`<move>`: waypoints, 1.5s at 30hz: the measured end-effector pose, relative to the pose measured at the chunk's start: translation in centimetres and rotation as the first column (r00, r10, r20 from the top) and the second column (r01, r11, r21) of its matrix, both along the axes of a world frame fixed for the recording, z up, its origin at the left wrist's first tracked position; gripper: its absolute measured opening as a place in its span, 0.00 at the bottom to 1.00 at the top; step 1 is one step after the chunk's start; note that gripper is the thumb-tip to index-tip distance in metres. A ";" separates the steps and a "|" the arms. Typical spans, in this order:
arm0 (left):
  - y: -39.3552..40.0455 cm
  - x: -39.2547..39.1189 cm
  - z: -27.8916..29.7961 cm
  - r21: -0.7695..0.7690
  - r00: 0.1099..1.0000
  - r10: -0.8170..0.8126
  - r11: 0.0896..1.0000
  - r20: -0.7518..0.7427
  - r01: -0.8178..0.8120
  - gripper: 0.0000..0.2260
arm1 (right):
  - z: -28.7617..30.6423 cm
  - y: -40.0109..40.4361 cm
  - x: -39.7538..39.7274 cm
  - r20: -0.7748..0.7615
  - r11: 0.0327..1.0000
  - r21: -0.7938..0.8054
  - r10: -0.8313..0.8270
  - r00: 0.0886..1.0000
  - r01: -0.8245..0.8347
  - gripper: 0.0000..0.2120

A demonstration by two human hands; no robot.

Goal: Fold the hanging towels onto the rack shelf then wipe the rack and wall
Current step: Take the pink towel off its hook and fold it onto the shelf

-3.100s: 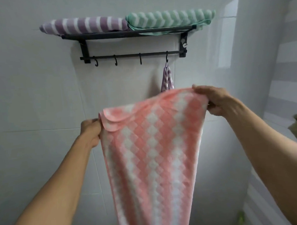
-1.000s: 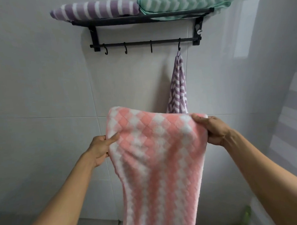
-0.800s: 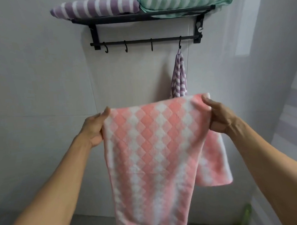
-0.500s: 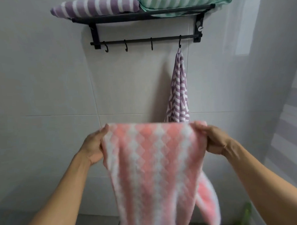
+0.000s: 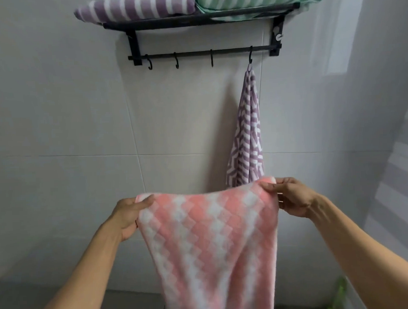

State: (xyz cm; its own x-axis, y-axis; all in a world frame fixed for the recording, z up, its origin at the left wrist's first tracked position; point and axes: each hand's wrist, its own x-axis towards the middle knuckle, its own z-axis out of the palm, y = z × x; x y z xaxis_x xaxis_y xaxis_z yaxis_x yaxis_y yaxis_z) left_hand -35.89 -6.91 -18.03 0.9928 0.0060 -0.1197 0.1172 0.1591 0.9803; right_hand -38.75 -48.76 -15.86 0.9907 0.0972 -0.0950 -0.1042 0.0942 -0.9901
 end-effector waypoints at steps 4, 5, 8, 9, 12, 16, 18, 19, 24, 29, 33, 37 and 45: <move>0.6 0.6 1.2 -0.112 0.997 -0.070 0.991 0.032 0.073 0.15 | 0.4 0.4 0.0 -0.074 0.997 0.068 -0.028 0.997 0.033 0.18; 0.4 0.3 1.2 -0.052 0.995 -0.104 0.993 0.013 0.104 0.15 | 0.2 0.5 0.0 -0.088 1.000 0.011 -0.013 0.996 0.014 0.18; 0.0 0.1 1.0 0.062 0.997 0.075 0.995 -0.003 -0.075 0.07 | 0.1 0.6 -0.1 -0.075 0.998 0.004 -0.067 0.995 0.067 0.14; 0.1 0.3 1.3 0.027 0.989 0.150 0.988 0.008 -0.150 0.05 | 0.1 0.5 0.0 -0.072 0.992 0.060 -0.106 0.992 0.110 0.12; 0.4 0.9 2.4 -0.090 0.989 0.140 0.987 0.038 -0.136 0.06 | 1.0 0.4 0.5 -0.087 0.971 0.158 -0.166 0.982 0.178 0.13; -0.8 1.1 1.9 0.006 0.995 0.095 0.995 -0.027 -0.095 0.06 | 2.1 -0.1 0.7 -0.062 0.966 0.092 -0.236 0.970 0.241 0.14; -1.1 1.6 2.7 0.009 0.977 0.214 0.977 -0.014 -0.213 0.06 | 2.3 -0.3 0.7 -0.048 0.951 0.069 -0.298 0.953 0.301 0.11; -1.1 1.8 3.3 0.007 0.966 0.259 0.966 -0.004 -0.259 0.08 | 2.6 -0.4 0.5 -0.044 0.949 0.039 -0.310 0.950 0.312 0.09; -1.9 2.4 4.6 -0.012 0.946 0.321 0.947 0.041 -0.320 0.29 | 4.4 -1.1 0.7 0.008 0.921 -0.120 -0.373 0.928 0.371 0.17; -3.3 2.3 5.4 0.006 0.978 0.186 0.982 0.097 -0.188 0.25 | 6.5 -1.4 0.7 0.016 0.932 -0.210 -0.299 0.954 0.296 0.11; -3.5 2.3 5.6 0.012 0.947 0.302 0.952 0.110 -0.305 0.23 | 6.4 -1.3 1.6 0.058 0.855 -0.230 -0.465 0.883 0.465 0.18; -3.2 2.3 6.7 0.022 0.941 0.315 0.947 0.123 -0.320 0.15 | 7.4 -0.9 1.9 0.122 0.832 -0.165 -0.516 0.848 0.530 0.24; -2.9 1.8 6.8 0.052 0.939 0.321 0.943 0.121 -0.329 0.11 | 6.7 -0.4 1.3 0.098 0.871 -0.221 -0.428 0.898 0.439 0.11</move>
